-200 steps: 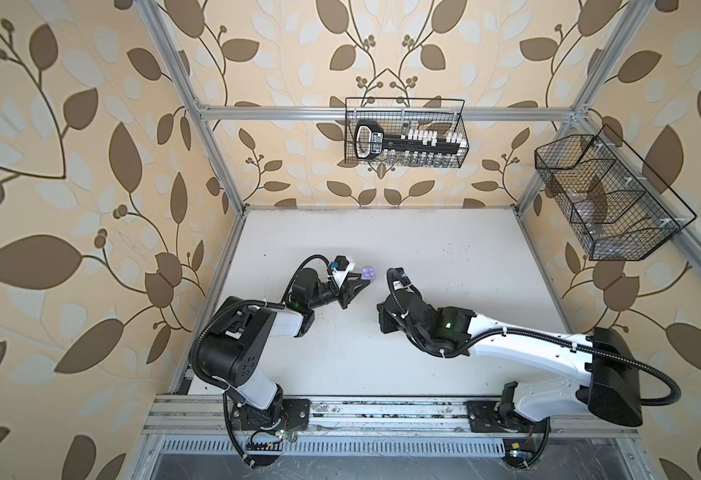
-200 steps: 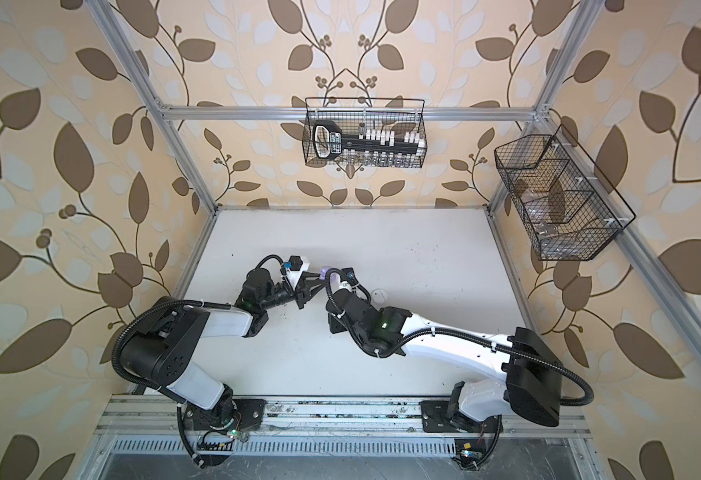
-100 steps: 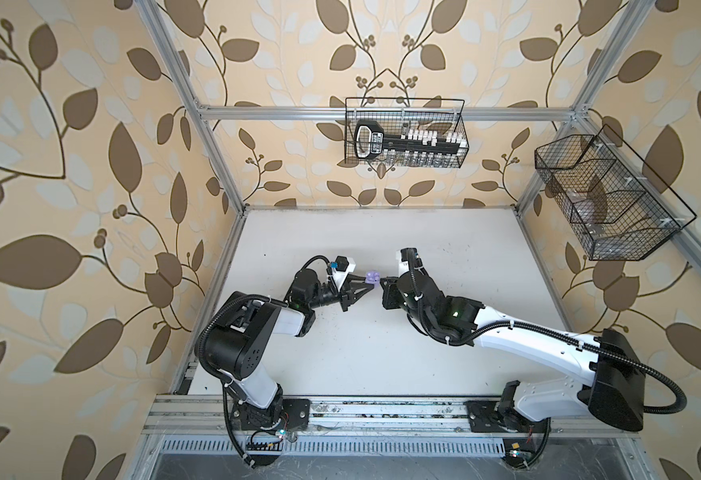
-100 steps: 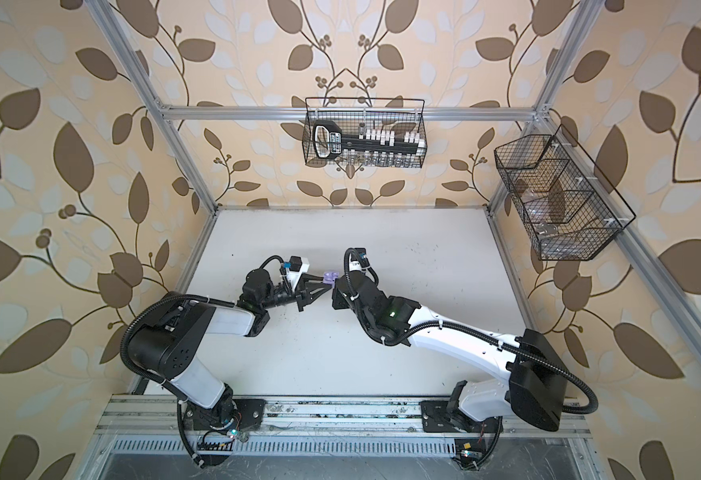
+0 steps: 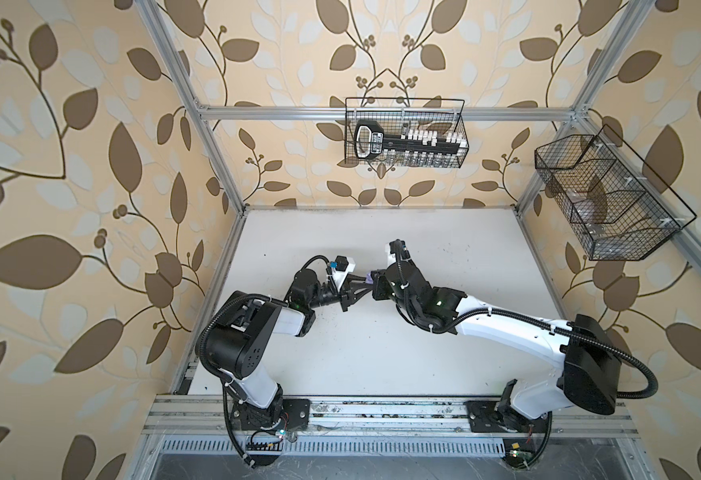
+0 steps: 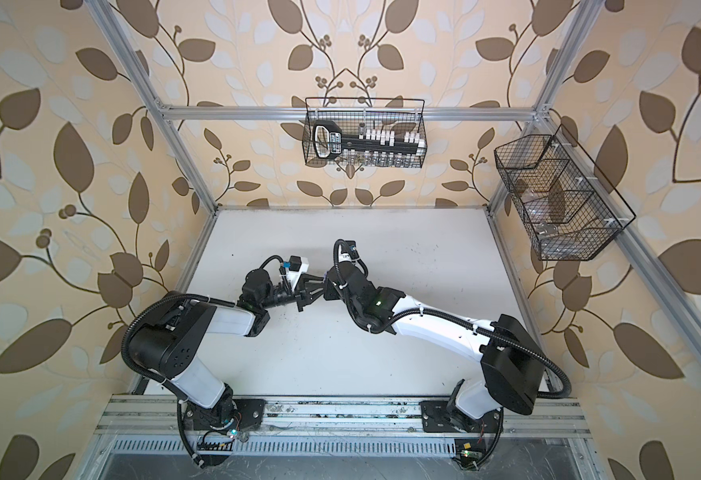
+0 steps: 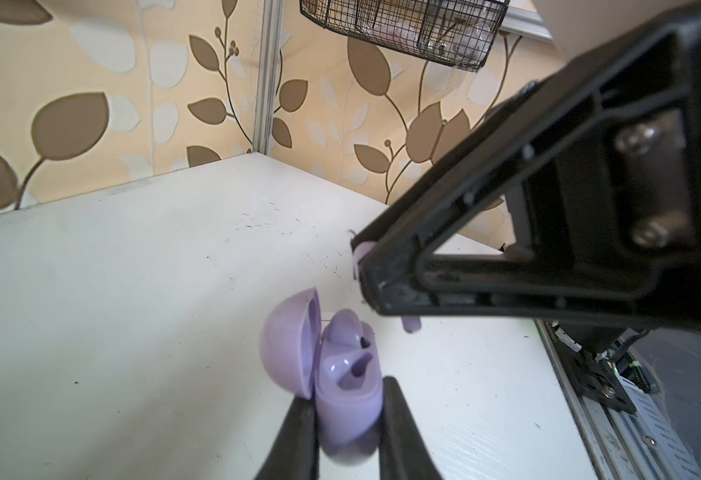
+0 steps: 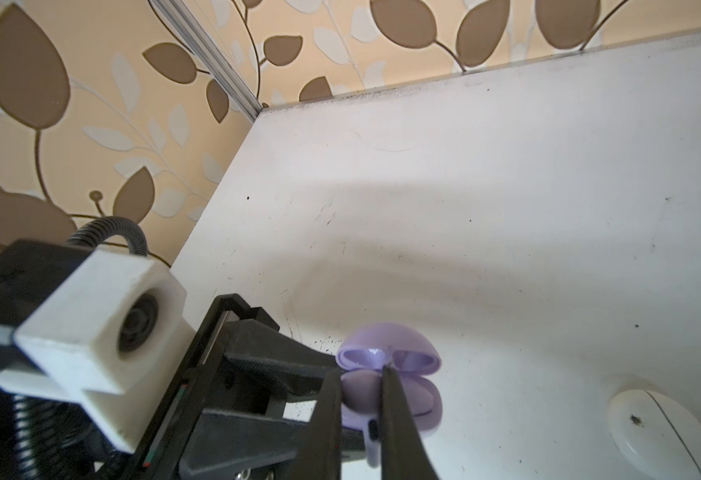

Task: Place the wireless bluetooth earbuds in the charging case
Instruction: 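Lift the earbud and carry it with the right gripper to the lilac case, then lower the earbud into the empty slot of the case held by the left gripper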

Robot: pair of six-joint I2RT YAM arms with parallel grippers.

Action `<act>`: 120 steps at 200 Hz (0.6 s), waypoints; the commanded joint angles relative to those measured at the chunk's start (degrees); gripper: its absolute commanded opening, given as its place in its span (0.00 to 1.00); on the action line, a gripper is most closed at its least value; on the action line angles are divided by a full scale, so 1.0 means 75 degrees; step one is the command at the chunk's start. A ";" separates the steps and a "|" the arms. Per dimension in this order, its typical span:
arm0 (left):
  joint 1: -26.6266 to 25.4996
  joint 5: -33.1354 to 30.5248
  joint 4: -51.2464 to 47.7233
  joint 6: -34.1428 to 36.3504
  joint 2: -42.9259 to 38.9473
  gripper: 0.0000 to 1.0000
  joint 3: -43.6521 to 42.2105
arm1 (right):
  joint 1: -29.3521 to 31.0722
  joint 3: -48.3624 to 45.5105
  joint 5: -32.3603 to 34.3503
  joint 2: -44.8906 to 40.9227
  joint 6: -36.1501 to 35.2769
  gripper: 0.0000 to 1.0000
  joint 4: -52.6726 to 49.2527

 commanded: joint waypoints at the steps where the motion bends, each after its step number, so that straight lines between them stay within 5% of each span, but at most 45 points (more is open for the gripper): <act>1: 0.0076 0.0229 0.0536 -0.0080 -0.0011 0.00 0.0116 | -0.0022 0.0297 -0.0060 0.0203 -0.0109 0.10 0.0131; 120: 0.0070 0.0264 0.0558 -0.0111 0.0001 0.00 0.0129 | -0.0120 0.0309 -0.0035 0.0561 -0.0164 0.09 0.0257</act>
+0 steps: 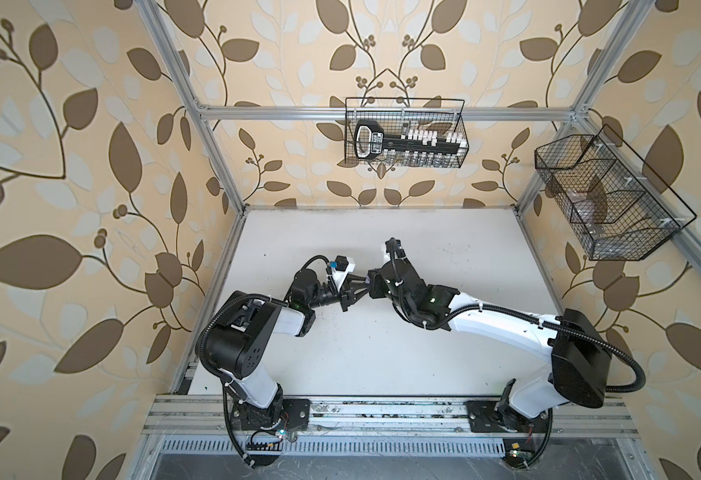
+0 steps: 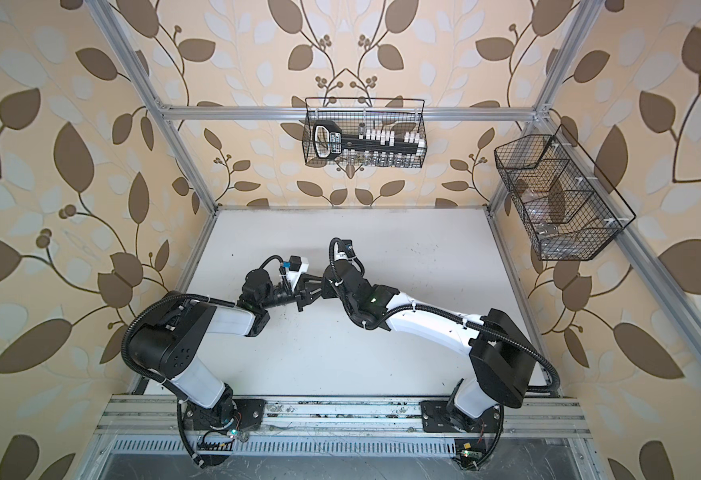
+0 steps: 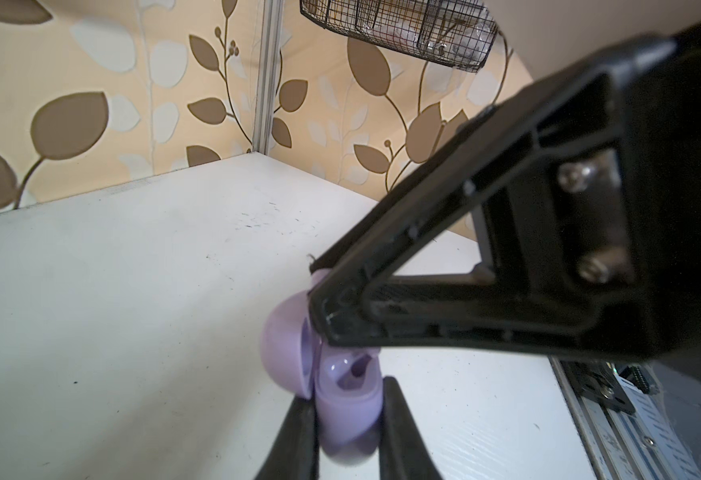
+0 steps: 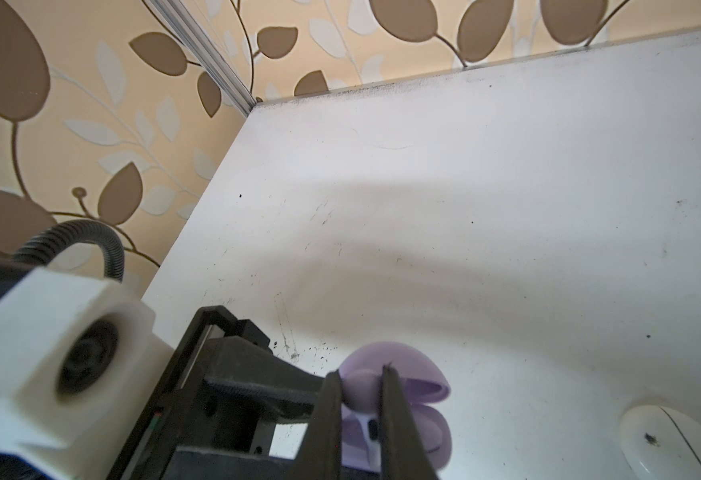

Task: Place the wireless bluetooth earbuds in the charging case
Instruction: 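Lower the earbud into the empty slot of the case held by the left gripper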

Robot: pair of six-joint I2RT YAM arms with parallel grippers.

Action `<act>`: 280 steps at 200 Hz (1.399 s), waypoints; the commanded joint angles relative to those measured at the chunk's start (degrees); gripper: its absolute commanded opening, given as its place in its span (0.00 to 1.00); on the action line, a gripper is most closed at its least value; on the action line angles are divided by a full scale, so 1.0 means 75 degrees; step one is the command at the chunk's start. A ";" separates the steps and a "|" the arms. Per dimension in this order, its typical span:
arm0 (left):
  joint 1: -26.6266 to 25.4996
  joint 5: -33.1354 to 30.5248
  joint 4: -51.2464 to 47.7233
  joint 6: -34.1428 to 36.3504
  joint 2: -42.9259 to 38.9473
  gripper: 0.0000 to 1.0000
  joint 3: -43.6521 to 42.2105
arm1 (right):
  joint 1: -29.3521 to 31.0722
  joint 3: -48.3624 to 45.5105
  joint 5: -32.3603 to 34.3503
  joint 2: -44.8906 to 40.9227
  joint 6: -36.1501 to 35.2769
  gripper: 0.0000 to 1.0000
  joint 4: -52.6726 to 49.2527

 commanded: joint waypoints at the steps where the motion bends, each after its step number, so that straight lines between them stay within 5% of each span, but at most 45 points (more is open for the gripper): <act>1: 0.0073 0.0261 0.0556 -0.0097 -0.0002 0.00 0.0129 | -0.0028 0.0189 -0.0014 0.0182 -0.0085 0.09 0.0123; 280: 0.0111 0.0026 0.0380 0.0161 -0.0146 0.00 0.0111 | 0.0290 -0.0413 0.0089 -0.0275 0.0075 0.12 -0.0274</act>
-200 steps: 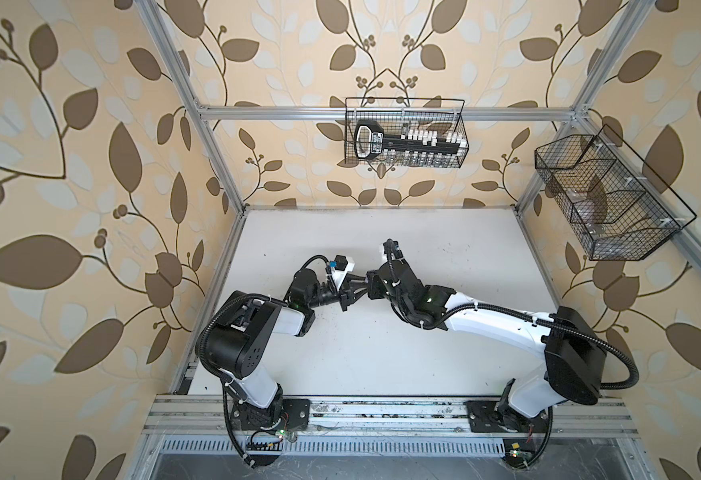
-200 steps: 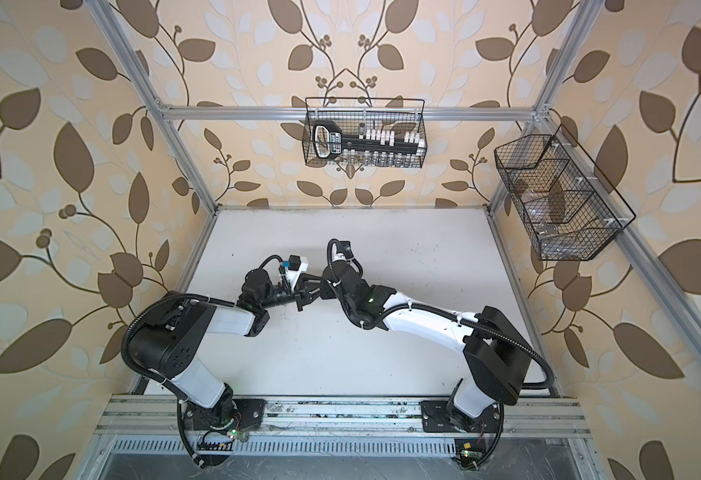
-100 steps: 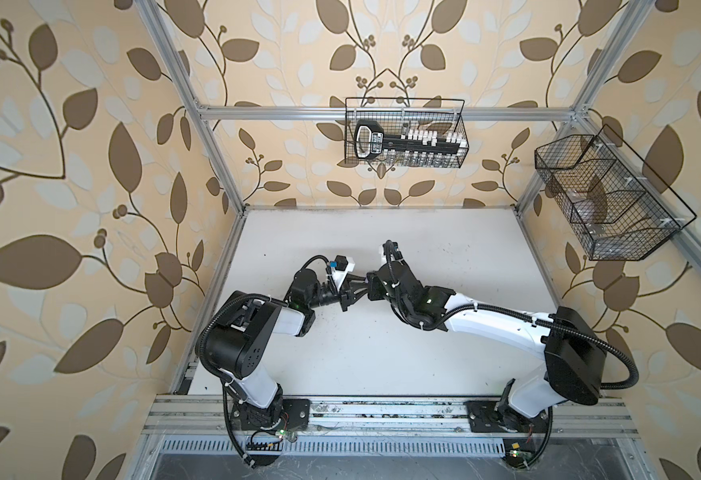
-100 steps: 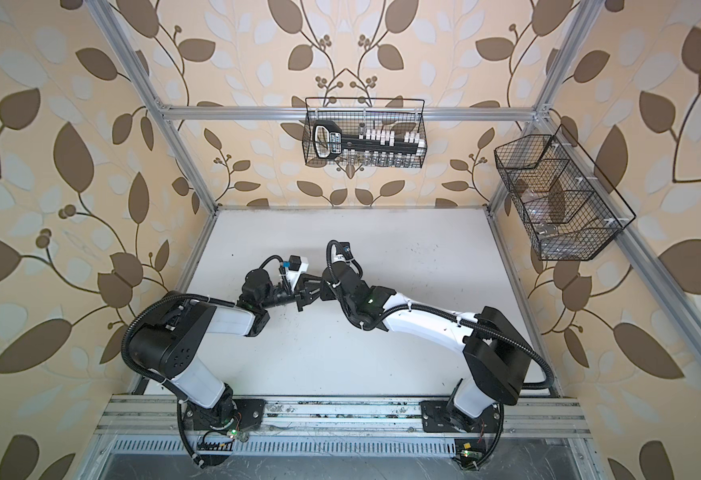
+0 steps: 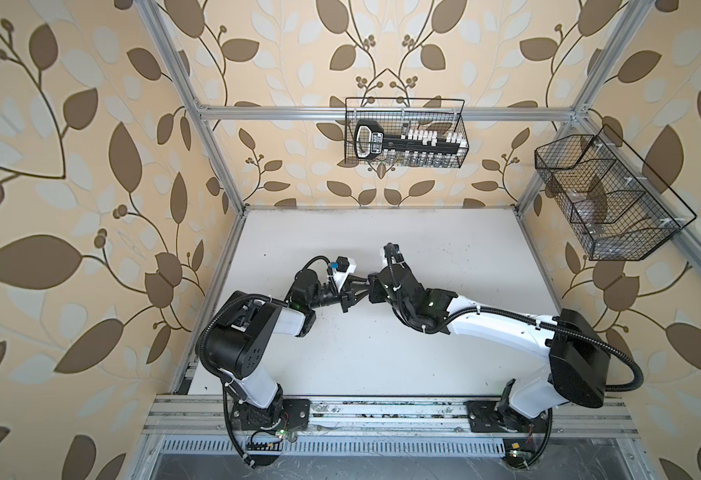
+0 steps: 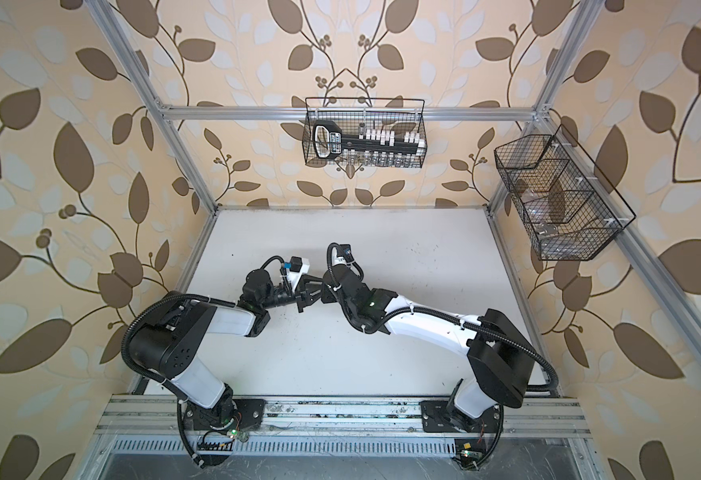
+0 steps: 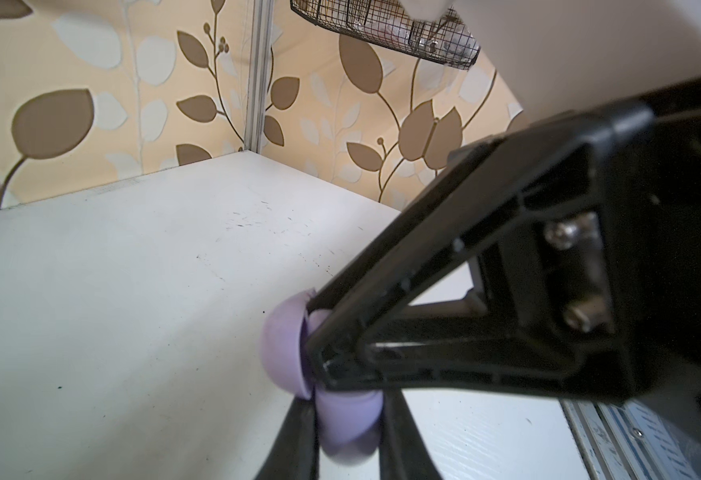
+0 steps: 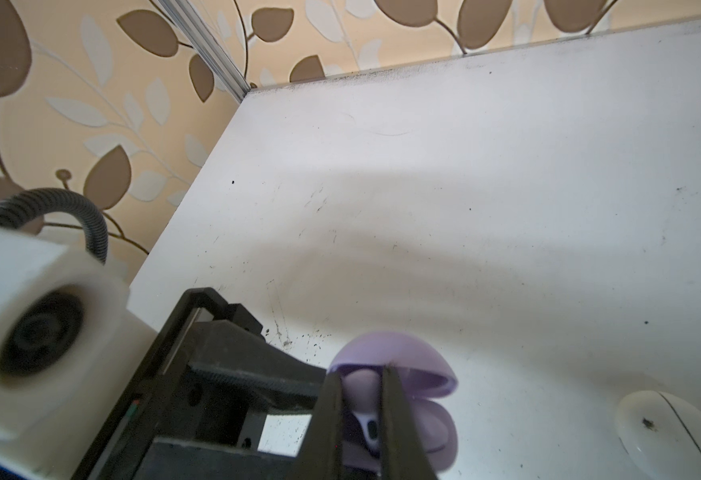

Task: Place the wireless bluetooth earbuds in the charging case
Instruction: 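Lower the earbud into the empty slot of the case held by the left gripper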

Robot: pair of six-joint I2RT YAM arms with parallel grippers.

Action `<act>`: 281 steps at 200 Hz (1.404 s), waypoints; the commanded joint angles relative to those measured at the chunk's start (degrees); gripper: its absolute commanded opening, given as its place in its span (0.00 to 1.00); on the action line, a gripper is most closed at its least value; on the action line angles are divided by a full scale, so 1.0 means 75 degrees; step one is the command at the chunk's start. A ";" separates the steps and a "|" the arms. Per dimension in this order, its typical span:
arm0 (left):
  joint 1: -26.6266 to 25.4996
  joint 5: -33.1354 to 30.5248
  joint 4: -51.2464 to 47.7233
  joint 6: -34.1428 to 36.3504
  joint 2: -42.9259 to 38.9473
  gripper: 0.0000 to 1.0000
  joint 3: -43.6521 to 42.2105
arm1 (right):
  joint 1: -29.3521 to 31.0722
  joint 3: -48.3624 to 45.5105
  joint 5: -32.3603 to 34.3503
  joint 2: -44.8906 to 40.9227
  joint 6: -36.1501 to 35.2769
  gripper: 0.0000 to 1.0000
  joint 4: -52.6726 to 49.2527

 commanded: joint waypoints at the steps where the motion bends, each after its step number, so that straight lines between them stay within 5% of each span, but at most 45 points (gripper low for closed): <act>1: 0.0111 -0.0104 0.0401 0.0132 -0.0143 0.00 0.0109 | 0.0118 -0.0183 0.0001 -0.0237 0.0070 0.12 -0.0292; 281: 0.0099 0.0208 0.0182 0.0207 -0.0046 0.00 0.0162 | -0.0233 0.0132 -0.0248 -0.0653 -0.0183 0.30 -0.0509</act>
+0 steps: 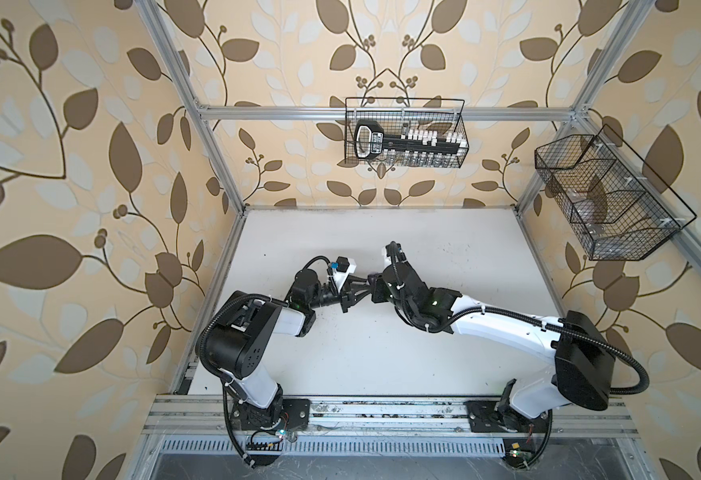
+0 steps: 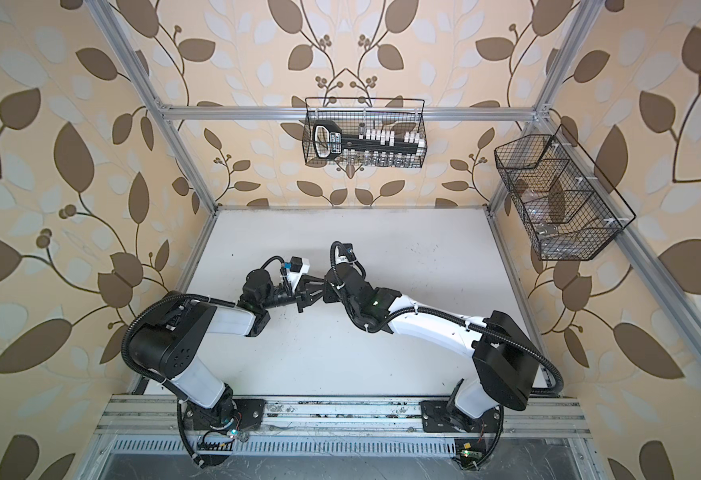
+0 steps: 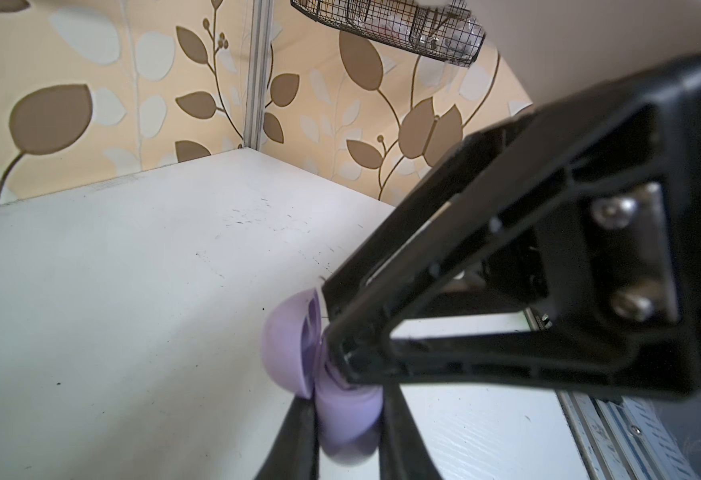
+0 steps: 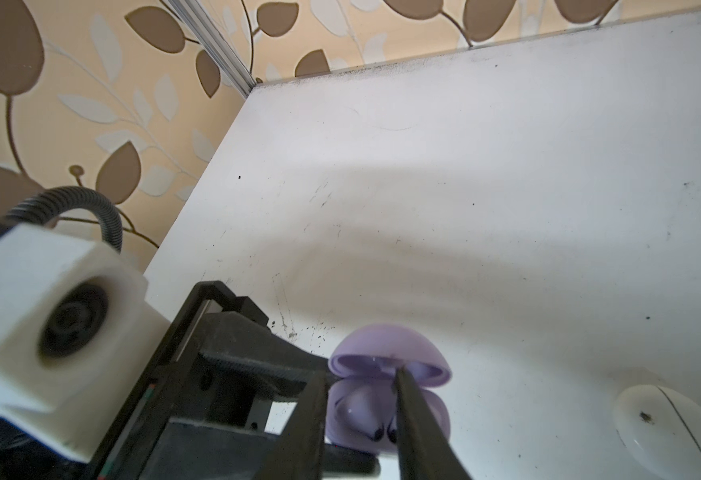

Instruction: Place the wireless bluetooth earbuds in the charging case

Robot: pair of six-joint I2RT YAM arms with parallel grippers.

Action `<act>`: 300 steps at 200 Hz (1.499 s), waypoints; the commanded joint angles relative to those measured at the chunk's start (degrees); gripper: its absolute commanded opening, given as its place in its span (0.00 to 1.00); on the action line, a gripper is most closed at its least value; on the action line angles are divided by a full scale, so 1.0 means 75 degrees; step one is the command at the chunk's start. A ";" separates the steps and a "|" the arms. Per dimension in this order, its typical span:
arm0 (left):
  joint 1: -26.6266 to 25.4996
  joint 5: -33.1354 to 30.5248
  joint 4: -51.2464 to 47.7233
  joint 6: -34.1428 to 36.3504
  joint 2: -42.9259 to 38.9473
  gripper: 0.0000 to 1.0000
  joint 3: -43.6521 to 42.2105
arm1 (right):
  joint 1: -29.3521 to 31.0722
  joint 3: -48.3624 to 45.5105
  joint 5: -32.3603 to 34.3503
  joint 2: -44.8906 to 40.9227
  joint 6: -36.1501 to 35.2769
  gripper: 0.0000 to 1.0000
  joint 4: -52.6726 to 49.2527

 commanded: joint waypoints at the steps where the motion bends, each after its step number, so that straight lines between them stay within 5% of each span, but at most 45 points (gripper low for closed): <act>1: 0.0096 0.0198 0.0259 0.0187 -0.0044 0.00 0.0160 | -0.0067 0.0153 0.0038 -0.0379 -0.0142 0.30 -0.0282; 50: -0.0020 0.0143 -0.0531 0.0816 -0.0192 0.00 0.0217 | -0.0343 0.0203 -0.0074 -0.0760 -0.0192 0.32 -0.0713; 121: -0.0562 -0.0171 -0.2577 0.2772 -0.0668 0.00 0.0306 | -0.1445 0.0300 -0.2297 -0.0479 -0.0051 0.34 -0.1447; 190: -0.1080 -0.0397 -0.3899 0.4281 -0.0840 0.00 0.0394 | -0.1626 0.0041 -0.3531 0.0335 0.0122 0.35 -0.1244; 300: -0.1287 -0.0514 -0.4346 0.4679 -0.0817 0.00 0.0497 | -0.1597 -0.0449 -0.4147 0.1089 0.0284 0.35 -0.0695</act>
